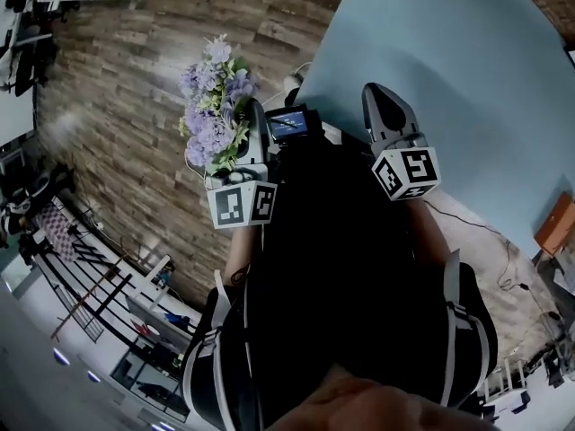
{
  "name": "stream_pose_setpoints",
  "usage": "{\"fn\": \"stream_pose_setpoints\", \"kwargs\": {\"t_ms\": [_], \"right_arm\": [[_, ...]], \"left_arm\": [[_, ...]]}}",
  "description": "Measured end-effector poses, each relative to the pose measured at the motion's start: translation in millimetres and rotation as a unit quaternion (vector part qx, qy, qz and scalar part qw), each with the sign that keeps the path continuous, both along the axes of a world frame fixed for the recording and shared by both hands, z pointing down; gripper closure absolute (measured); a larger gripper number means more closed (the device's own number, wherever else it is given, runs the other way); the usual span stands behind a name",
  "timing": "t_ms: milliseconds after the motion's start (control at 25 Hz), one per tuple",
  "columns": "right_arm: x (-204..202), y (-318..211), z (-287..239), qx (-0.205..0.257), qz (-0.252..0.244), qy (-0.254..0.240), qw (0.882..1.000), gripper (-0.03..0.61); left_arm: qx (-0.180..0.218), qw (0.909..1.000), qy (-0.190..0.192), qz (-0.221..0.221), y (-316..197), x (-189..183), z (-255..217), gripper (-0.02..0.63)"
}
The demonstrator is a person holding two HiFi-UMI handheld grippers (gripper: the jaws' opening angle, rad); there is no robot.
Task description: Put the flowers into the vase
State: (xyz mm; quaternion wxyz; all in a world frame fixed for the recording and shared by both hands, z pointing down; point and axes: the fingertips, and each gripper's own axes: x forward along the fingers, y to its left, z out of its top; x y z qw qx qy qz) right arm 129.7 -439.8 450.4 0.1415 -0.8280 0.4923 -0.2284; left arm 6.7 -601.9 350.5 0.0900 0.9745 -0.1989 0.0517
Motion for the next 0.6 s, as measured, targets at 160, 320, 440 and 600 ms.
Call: {"fn": "stream_pose_setpoints", "kwargs": {"t_ms": [160, 320, 440, 600], "right_arm": [[19, -17, 4, -0.012, 0.047, 0.002, 0.999, 0.560], [50, -48, 5, -0.043, 0.110, 0.003, 0.993, 0.560], [64, -54, -4, -0.045, 0.164, -0.004, 0.985, 0.560], [47, -54, -13, -0.062, 0.220, 0.008, 0.973, 0.560]], "left_arm": [[-0.004, 0.9989, 0.011, 0.045, -30, 35, 0, 0.396], [-0.027, 0.9950, 0.015, 0.095, -83, 84, 6, 0.396], [-0.048, 0.9883, 0.025, 0.143, -102, 119, 8, 0.396], [-0.062, 0.9765, 0.036, 0.203, -107, 131, 15, 0.396]]}}
